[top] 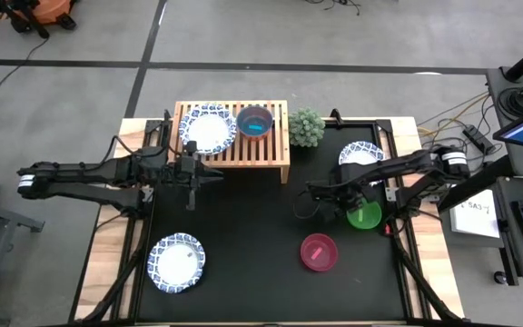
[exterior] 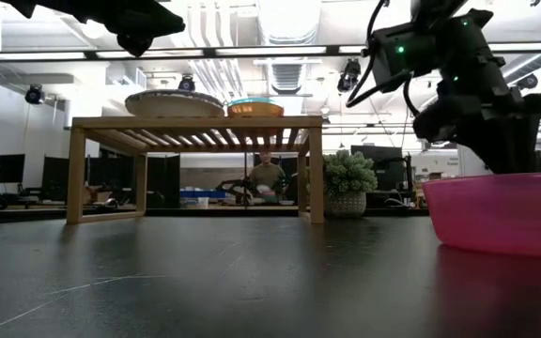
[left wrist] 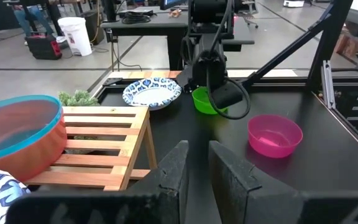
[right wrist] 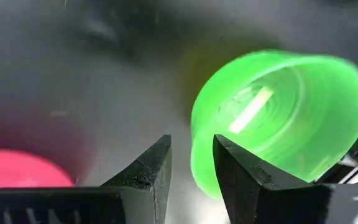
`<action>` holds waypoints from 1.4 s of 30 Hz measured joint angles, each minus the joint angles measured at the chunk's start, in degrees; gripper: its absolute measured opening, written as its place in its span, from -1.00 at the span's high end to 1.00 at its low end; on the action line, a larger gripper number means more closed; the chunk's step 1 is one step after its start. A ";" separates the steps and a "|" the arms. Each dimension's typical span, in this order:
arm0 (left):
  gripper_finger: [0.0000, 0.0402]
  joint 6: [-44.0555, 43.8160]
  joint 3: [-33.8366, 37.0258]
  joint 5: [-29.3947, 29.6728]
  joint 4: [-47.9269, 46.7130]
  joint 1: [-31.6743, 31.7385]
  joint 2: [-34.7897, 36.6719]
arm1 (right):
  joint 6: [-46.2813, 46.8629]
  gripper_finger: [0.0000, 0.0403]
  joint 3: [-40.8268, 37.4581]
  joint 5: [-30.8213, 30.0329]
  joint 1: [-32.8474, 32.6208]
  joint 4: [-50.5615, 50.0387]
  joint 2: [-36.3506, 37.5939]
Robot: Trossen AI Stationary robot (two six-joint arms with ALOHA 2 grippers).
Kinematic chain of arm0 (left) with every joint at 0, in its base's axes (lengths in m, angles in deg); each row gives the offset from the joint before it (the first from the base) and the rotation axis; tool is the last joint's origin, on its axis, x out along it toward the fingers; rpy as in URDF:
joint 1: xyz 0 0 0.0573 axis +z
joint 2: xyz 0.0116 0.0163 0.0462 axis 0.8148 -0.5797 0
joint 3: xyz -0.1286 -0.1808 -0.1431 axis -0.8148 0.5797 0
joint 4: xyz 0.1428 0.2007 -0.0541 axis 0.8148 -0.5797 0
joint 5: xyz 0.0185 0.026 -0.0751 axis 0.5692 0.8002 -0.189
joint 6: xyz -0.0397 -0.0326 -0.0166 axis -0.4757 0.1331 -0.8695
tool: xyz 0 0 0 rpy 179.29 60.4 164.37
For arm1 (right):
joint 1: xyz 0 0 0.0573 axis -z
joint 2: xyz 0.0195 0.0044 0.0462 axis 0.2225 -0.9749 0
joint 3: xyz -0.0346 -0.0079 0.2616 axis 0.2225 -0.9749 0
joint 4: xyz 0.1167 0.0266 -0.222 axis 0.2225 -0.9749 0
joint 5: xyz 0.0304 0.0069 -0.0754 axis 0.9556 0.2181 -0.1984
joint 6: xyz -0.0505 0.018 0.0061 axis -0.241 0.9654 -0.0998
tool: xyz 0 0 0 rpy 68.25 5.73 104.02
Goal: Place and stack bowls onto a shelf
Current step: Stack the green bowl on top of the blue bowl on the shelf
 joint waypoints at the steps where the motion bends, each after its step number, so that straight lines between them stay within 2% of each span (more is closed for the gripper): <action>1: 0.79 0.00 0.00 0.01 0.00 -0.02 0.00 | 0.02 0.46 -0.01 -0.94 0.00 -0.01 -0.10; 7: 0.79 0.02 0.00 0.00 0.00 -0.02 0.00 | 0.00 0.46 -1.87 -4.91 0.02 1.18 -1.57; 13: 0.79 -0.76 0.00 -0.01 0.45 0.00 -0.13 | 0.00 0.52 -5.54 -4.80 -0.11 8.85 -3.58; 16: 0.79 -1.50 0.00 -0.01 0.45 0.00 -0.42 | -0.52 0.63 -6.15 -4.25 -0.11 10.57 -4.37; 21: 0.79 -1.40 0.00 -0.01 0.48 0.00 -0.33 | -2.06 0.92 -6.04 -1.50 -0.14 10.24 -3.87; 27: 0.79 -1.02 -0.04 -0.01 0.66 0.00 -0.16 | -2.37 0.96 -2.87 3.83 -0.81 8.42 0.02; 32: 0.79 -1.01 -0.04 -0.01 0.51 0.00 -0.06 | -3.76 0.96 4.92 4.25 -2.57 5.01 4.83; 35: 0.79 -1.02 -0.04 -0.01 0.67 -0.01 0.83 | -4.63 0.96 11.72 0.81 -3.48 5.27 7.68; 39: 0.79 -1.01 -0.03 0.00 0.94 -0.01 2.57 | -8.94 0.96 20.98 -8.47 -3.85 6.77 9.76; 42: 0.79 -1.02 -0.02 0.01 0.94 0.00 3.87 | -15.44 0.96 27.22 -15.77 -3.61 8.26 9.93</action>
